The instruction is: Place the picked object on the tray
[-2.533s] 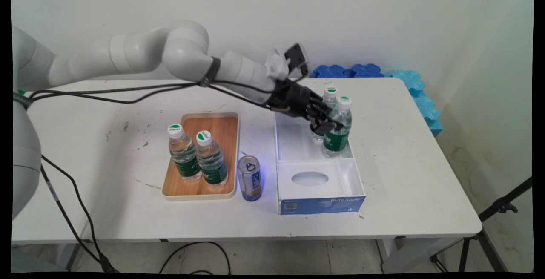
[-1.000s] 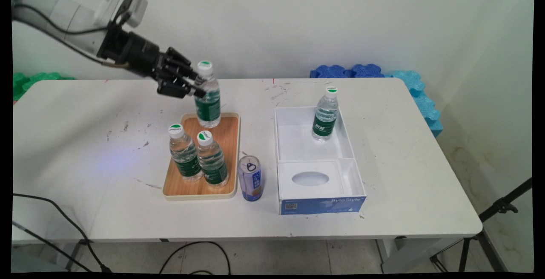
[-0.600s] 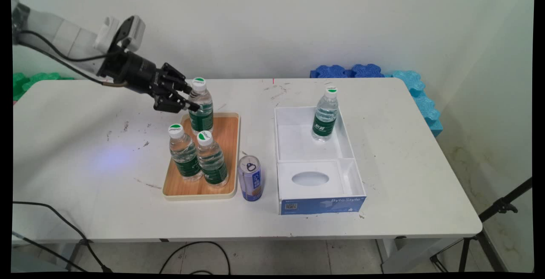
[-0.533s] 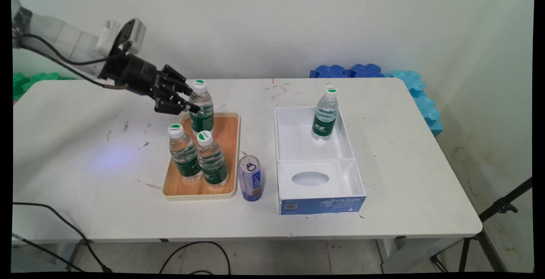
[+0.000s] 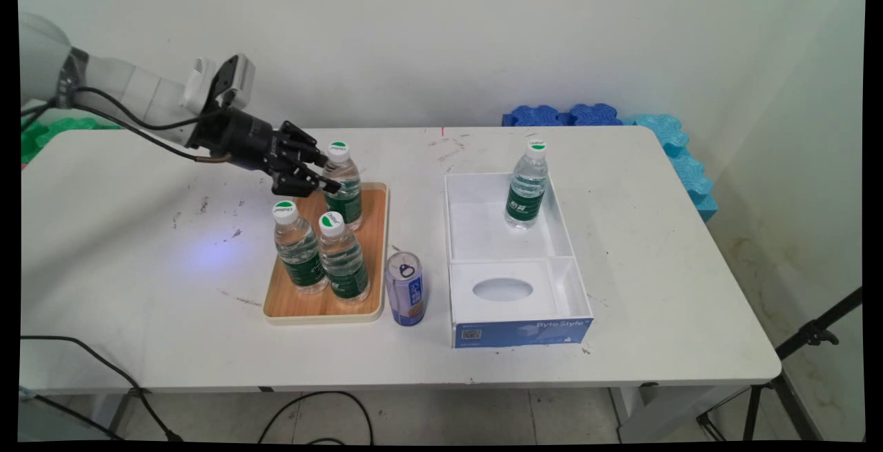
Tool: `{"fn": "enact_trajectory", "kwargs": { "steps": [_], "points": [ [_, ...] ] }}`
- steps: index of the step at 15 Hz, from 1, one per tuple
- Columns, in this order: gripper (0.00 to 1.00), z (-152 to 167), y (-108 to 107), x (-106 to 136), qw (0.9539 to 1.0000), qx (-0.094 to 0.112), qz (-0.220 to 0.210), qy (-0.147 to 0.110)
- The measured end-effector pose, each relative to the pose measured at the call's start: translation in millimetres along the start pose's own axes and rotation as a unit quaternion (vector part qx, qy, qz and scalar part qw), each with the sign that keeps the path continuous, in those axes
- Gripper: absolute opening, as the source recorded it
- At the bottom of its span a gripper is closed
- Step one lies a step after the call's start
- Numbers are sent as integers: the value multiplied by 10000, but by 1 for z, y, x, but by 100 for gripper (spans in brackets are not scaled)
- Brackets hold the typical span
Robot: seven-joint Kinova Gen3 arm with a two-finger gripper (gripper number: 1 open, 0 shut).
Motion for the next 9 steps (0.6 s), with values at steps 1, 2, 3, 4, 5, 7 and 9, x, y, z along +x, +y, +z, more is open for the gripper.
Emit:
{"fn": "enact_trajectory", "kwargs": {
  "steps": [1, 2, 3, 4, 5, 7, 9],
  "points": [
    [0, 4, 0, -1, 10000, -3, -27, 35],
    [0, 8, 0, -3, 10000, -6, -51, 68],
    [0, 11, 0, -4, 9999, -10, -76, 97],
    [0, 14, 0, -5, 9999, -12, -98, 117],
    [0, 17, 0, -6, 9998, -13, -120, 143],
    [100, 21, 1, -9, 9998, -15, -147, 165],
    [100, 24, 1, -10, 9997, -22, -184, 185]
  ]
}}
